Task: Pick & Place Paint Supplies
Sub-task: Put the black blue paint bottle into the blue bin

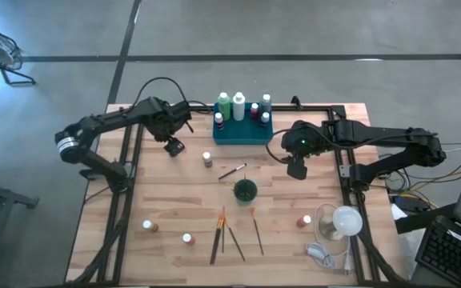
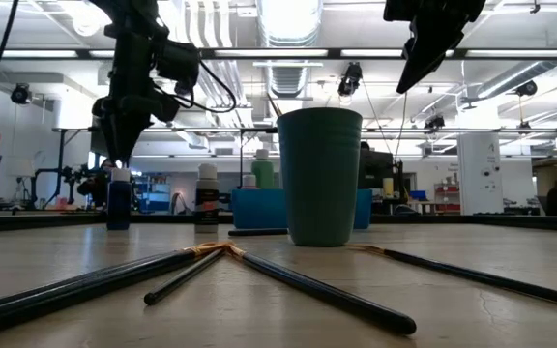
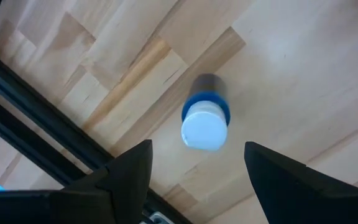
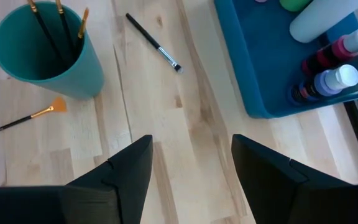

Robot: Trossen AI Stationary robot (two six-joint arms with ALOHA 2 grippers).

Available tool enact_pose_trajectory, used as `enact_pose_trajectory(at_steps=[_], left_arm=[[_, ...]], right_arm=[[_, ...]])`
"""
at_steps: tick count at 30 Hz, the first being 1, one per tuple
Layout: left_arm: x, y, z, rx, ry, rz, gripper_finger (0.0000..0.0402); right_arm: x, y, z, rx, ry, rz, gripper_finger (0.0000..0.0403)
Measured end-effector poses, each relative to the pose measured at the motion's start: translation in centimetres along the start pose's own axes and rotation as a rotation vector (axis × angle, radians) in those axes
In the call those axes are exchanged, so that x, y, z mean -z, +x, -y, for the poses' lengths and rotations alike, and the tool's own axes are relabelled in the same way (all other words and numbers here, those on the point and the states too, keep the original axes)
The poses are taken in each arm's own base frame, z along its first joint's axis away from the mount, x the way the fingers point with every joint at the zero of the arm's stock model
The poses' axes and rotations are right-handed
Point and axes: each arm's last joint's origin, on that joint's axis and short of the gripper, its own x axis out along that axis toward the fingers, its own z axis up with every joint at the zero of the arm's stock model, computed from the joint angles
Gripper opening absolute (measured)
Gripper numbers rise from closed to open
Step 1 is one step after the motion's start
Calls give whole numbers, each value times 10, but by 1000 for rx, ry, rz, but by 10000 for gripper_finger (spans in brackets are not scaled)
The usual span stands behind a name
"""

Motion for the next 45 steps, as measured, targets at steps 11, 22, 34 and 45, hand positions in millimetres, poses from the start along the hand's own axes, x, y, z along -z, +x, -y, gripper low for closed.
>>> enact_pose_trajectory(at_steps=[11, 22, 34, 45], left_arm=[[2, 13, 2, 9, 8, -11, 259], [4, 25, 4, 35, 24, -16, 259], [2, 25, 5, 39, 63, 9, 259], [1, 25, 5, 39, 99, 20, 259]], right_arm=[[0, 0, 0, 1, -4, -1, 203], [0, 0, 0, 3, -6, 3, 210], [0, 0, 0, 2, -7, 5, 197], [-1, 0, 0, 2, -7, 7, 192]])
